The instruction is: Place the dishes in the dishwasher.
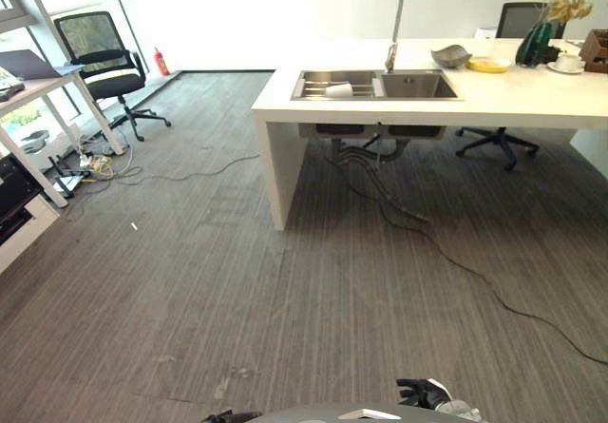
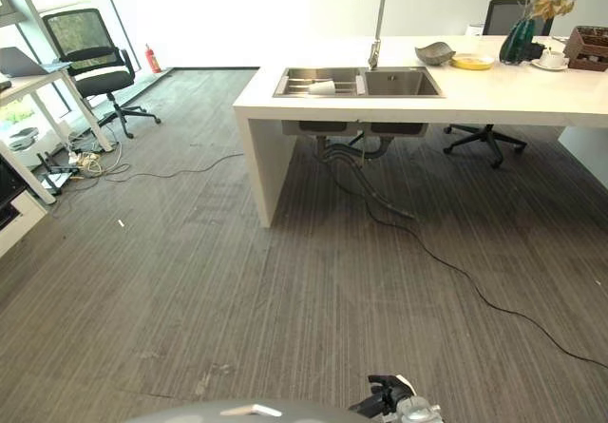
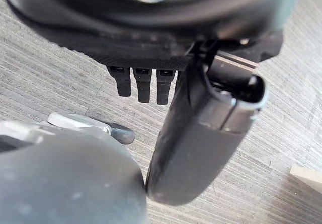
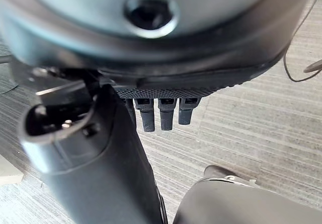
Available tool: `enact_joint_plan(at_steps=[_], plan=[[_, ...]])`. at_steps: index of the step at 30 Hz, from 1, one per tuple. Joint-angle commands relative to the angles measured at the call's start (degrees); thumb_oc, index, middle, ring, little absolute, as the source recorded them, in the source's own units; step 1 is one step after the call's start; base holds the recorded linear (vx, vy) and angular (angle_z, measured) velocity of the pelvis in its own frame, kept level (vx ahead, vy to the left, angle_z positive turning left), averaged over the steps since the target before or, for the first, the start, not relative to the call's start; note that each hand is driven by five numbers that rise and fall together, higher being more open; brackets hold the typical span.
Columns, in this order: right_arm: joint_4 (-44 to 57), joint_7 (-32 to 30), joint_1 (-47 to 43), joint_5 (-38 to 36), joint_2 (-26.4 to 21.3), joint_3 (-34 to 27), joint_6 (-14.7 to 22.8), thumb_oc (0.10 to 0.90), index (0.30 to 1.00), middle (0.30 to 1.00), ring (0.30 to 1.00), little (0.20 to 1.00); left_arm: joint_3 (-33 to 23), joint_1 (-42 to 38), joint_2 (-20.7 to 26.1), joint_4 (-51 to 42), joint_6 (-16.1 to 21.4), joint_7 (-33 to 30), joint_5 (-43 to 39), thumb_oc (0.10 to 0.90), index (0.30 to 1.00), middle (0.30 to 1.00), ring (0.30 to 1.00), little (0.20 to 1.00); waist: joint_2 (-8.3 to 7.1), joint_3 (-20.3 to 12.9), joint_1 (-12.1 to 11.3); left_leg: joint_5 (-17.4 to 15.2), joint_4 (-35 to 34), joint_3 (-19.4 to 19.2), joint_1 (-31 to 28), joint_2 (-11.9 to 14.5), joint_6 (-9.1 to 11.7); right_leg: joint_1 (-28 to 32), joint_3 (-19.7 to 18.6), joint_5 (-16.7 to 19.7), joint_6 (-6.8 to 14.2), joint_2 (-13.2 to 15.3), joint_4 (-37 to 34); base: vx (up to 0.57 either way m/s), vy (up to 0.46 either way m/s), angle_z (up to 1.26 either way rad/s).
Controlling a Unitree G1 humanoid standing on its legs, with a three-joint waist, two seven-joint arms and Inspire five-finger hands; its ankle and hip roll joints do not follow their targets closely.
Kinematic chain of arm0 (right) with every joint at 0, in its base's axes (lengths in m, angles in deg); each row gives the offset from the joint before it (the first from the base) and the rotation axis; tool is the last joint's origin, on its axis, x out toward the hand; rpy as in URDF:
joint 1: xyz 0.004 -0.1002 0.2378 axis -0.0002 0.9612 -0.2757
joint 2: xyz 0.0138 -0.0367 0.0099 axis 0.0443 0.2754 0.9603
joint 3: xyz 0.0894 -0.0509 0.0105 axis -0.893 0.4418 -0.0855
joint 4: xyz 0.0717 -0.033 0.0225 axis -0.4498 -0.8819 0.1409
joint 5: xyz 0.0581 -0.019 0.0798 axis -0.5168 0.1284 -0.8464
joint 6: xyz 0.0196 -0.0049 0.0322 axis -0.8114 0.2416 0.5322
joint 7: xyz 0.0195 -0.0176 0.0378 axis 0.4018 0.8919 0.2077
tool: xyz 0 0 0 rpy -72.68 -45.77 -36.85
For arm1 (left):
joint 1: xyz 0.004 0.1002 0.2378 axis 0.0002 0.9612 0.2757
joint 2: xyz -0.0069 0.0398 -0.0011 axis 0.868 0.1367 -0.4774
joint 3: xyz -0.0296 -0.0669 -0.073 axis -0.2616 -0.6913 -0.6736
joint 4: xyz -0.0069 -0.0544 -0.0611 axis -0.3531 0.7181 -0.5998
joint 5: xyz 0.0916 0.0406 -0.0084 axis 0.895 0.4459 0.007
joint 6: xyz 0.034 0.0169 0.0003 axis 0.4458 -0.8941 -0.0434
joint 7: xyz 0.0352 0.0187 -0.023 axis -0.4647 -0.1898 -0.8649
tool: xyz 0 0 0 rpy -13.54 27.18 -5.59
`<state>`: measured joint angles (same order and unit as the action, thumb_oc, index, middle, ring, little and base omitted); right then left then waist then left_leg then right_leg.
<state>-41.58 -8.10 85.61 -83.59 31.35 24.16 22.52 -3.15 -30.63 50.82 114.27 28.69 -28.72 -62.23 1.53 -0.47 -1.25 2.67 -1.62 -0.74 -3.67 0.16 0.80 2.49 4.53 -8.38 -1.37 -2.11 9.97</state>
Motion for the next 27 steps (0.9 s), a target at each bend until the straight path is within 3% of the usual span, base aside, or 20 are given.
enact_joint_plan(at_steps=[1, 4, 7, 10, 16, 27], plan=[[1.6, 0.4, -1.7, -2.2, 1.8, -1.7, 4.0, 0.8, 0.9, 0.9, 0.9, 0.9, -1.2, -2.9, -4.2, 0.5, 0.3, 3.8, -0.6, 0.8, 0.9, 0.9, 0.9, 0.9, -2.28, 1.5, 1.4, -3.6, -3.4, 0.8, -2.1, -1.7, 2.3, 5.2, -2.5, 7.5, 5.5, 3.0, -15.0, -0.06, -0.022, 0.01], [1.6, 1.4, 0.9, -1.8, 2.5, -2.2, 4.0, 0.8, 0.9, 0.9, 0.9, 0.9, -2.1, -3.4, -3.7, 0.6, 0.4, 5.7, 0.8, 0.8, 0.9, 0.9, 0.9, 0.9, -2.32, 1.8, 1.7, -3.6, -3.4, 0.4, -2.0, -1.6, 2.3, 4.7, -2.8, 7.6, 5.5, 2.9, -15.0, -0.03, -0.018, -0.11], [7.4, 0.5, 2.5, -1.9, 4.9, -1.6, 0.7, 0.8, 0.9, 0.9, 0.9, 0.9, -2.9, -4.6, -1.7, 1.3, 1.1, 6.7, 2.0, 0.8, 0.9, 0.9, 0.9, 0.9, -3.01, 1.7, 2.2, -3.6, -3.4, -0.2, -1.8, -1.3, 2.5, 4.6, -3.4, 7.6, 5.4, 2.7, -15.0, -0.01, -0.052, -0.14], [5.6, 1.8, 4.8, -3.3, 2.2, -3.3, 2.5, 0.8, 0.9, 0.9, 0.9, 0.9, -2.8, -3.3, -1.4, -1.1, 2.2, 9.6, 1.9, 0.8, 0.9, 0.9, 0.9, 0.9, -2.87, 1.9, 2.3, -3.8, -3.4, -0.2, -1.9, -1.2, 2.5, 4.7, -3.3, 7.4, 5.6, 2.8, -15.0, 0.0, -0.013, -0.08], [1.9, 3.9, 2.0, -5.2, 1.7, -5.0, 4.3, 0.8, 0.9, 0.9, 0.9, 0.9, -1.2, -3.1, -2.4, -1.2, 3.7, 7.9, 2.9, 0.8, 0.9, 0.9, 0.9, 0.9, -2.67, 1.9, 2.2, -4.1, -3.4, -0.2, -2.1, -1.2, 2.5, 4.9, -3.1, 7.3, 5.6, 2.9, -15.0, 0.0, 0.0, -0.01], [-0.4, 6.5, 1.3, -6.3, 2.4, -5.4, 3.2, 0.8, 0.9, 0.9, 0.9, 0.9, 0.7, -3.6, -3.0, -0.9, 4.9, 5.7, 4.7, 0.8, 0.9, 0.9, 0.9, 0.9, -2.46, 1.6, 2.3, -4.5, -3.4, -0.6, -2.8, -1.1, 2.5, 5.5, -3.1, 7.0, 5.7, 2.9, -15.0, 0.0, 0.0, 0.0]])
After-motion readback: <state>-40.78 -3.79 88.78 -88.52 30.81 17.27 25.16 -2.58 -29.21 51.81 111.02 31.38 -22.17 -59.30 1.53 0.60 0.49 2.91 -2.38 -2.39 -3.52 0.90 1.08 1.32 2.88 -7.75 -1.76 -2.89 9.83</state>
